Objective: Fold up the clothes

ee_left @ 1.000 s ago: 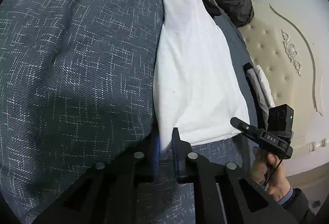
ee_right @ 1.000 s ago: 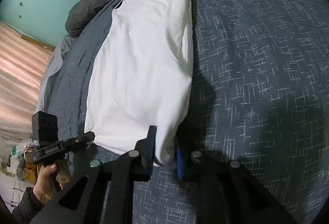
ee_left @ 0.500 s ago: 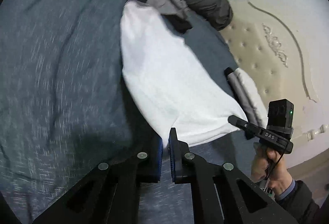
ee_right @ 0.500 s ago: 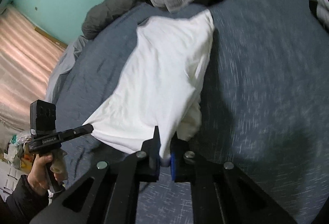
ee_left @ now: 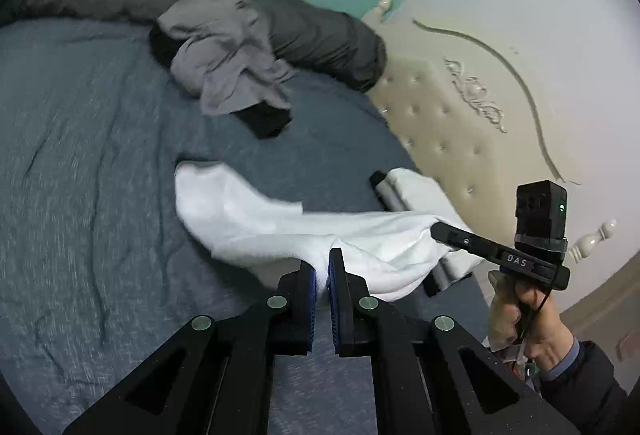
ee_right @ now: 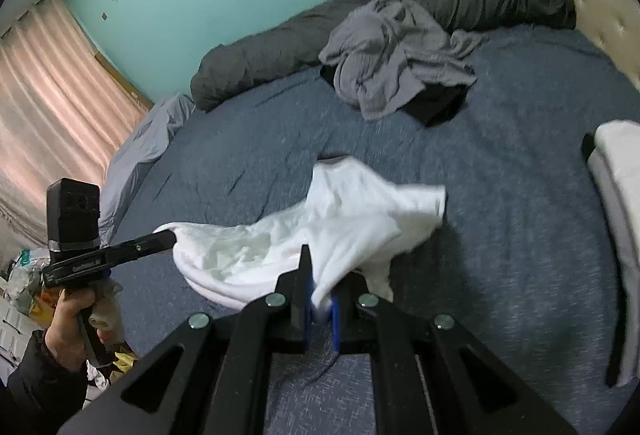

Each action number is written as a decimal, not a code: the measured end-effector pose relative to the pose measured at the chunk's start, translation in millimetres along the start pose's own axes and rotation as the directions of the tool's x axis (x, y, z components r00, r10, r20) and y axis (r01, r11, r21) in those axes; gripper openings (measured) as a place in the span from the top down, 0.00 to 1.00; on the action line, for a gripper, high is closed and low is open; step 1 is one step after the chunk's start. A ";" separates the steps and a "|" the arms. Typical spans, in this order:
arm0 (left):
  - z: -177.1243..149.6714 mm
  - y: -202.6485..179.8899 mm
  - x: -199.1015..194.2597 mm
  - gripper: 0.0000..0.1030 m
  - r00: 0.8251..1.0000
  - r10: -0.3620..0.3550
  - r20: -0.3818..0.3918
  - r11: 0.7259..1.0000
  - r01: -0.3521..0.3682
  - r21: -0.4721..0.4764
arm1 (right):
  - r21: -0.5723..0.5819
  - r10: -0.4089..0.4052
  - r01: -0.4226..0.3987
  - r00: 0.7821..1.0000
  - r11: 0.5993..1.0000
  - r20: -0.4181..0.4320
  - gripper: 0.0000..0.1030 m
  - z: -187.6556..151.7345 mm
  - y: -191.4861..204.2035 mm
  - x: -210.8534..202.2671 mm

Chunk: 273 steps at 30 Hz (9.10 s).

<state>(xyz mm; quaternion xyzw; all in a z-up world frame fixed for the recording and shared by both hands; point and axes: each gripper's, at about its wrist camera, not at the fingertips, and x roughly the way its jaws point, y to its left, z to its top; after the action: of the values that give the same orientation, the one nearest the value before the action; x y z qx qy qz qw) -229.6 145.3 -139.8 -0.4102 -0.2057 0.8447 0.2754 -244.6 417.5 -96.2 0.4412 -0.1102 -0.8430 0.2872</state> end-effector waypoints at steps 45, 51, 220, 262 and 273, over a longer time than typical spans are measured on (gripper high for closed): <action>133.1 -290.5 94.5 0.94 0.995 -0.085 0.044 0.967 0.072 0.245 | -0.063 -0.185 0.205 0.953 0.977 0.241 0.94 154.3 -100.1 -250.5; 173.3 -322.3 135.2 0.94 0.996 -0.083 0.042 0.957 0.068 0.283 | -0.061 -0.231 0.255 0.937 0.965 0.262 0.94 194.6 -140.3 -260.0; -71.1 -268.9 420.7 0.94 0.970 -0.063 -0.233 0.968 0.116 0.223 | 0.047 -0.501 0.506 0.860 0.861 -0.095 0.93 136.9 -463.8 -107.5; -77.0 -300.6 371.1 0.79 0.958 -0.155 -0.242 0.959 0.205 0.197 | 0.060 -0.517 0.527 0.846 0.848 -0.132 0.81 78.4 -435.3 -167.8; -97.9 -303.0 379.9 0.97 0.941 -0.175 -0.290 0.965 0.222 0.138 | 0.207 -0.400 0.416 0.909 0.886 -0.113 0.87 24.1 -442.2 -199.3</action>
<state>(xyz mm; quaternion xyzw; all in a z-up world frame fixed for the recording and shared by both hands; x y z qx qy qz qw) -255.2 629.5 -242.9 -0.4758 -0.1336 0.7617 0.4190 -346.5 890.3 -140.7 0.5125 -0.1004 -0.8510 0.0550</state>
